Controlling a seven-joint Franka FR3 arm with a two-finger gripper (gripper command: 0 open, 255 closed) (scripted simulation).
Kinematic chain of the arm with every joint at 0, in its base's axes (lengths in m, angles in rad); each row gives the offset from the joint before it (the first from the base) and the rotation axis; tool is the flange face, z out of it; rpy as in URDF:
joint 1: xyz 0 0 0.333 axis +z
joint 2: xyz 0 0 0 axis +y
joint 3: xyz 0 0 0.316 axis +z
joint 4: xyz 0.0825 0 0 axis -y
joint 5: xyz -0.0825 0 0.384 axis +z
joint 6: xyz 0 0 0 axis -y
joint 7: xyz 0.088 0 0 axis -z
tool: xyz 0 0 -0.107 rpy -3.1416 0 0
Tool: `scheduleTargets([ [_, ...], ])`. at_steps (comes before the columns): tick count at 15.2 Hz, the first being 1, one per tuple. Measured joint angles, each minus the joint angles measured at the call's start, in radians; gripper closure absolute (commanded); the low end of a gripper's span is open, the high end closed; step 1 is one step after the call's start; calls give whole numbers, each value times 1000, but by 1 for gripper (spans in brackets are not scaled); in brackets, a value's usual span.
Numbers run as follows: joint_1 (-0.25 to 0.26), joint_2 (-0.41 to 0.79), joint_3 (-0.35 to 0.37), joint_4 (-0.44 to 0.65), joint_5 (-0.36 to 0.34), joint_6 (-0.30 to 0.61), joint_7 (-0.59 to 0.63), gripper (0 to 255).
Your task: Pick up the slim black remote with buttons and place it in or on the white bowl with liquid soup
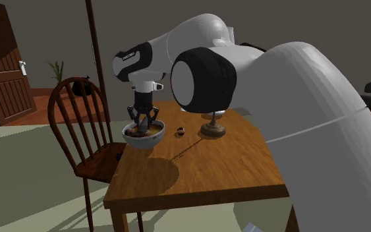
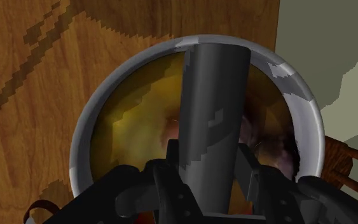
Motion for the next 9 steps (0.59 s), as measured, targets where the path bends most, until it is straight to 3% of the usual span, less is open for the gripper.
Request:
scheduleTargets([
  [2, 0, 0, 0, -1, 0, 1, 0, 255],
  [3, 0, -1, 0, -2, 0, 1, 0, 0],
  [9, 0, 0, 0, -2, 0, 1, 0, 0],
])
